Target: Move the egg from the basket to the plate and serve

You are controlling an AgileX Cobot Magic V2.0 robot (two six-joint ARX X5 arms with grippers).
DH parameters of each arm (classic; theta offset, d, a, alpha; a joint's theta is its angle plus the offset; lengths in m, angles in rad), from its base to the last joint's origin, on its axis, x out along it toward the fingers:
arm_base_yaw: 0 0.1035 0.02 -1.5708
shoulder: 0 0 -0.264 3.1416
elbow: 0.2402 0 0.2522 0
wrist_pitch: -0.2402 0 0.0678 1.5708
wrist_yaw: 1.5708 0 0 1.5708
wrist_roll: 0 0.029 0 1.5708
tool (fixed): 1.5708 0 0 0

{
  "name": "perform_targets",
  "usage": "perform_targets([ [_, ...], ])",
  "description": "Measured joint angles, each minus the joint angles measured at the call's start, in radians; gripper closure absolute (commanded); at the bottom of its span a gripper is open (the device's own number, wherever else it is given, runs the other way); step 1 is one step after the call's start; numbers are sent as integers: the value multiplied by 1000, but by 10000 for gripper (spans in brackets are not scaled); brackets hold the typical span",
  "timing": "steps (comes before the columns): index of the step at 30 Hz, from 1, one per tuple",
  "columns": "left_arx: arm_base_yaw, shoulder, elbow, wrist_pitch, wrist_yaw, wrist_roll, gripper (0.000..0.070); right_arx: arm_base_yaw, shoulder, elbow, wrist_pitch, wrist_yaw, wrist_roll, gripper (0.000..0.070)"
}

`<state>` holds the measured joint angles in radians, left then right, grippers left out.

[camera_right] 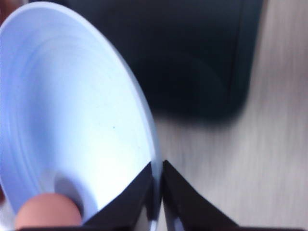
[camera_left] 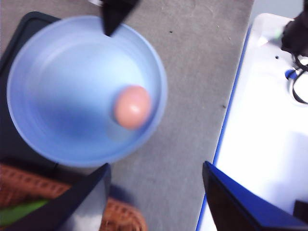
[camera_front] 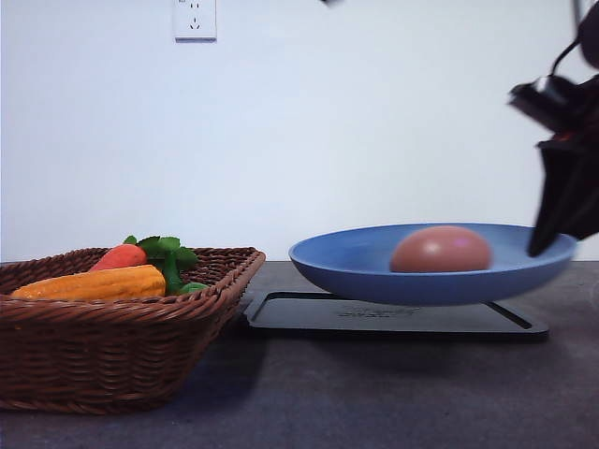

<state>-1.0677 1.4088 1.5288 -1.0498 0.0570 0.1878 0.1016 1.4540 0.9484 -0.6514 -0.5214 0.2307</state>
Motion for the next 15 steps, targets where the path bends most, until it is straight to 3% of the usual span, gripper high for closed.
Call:
perform_targets([
  [8,8,-139,0,-101,-130,-23,310,-17,275,215,39,-1,-2,700],
  [15,19,-232,0,-132,-166,-71,310,-18,403,324,43,-1,-3,700],
])
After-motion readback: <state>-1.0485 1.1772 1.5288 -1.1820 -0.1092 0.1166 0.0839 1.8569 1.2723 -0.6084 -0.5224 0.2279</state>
